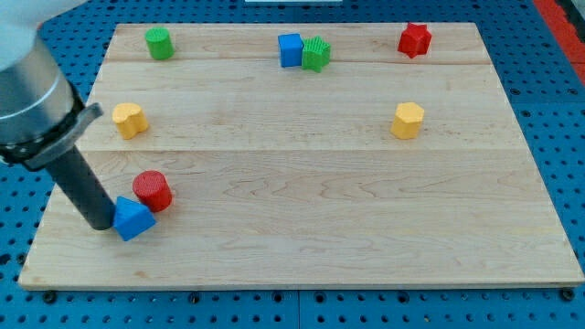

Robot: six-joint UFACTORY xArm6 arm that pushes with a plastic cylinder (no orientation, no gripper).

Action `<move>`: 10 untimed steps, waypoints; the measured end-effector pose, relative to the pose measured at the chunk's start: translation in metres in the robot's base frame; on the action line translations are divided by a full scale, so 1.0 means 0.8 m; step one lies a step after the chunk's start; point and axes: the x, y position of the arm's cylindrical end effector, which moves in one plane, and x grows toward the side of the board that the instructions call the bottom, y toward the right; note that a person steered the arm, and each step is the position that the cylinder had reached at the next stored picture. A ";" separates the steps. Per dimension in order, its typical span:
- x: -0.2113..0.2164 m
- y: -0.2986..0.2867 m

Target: Move the red circle towards the bottom left

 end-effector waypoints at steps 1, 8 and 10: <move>0.001 0.023; 0.006 0.189; -0.047 0.165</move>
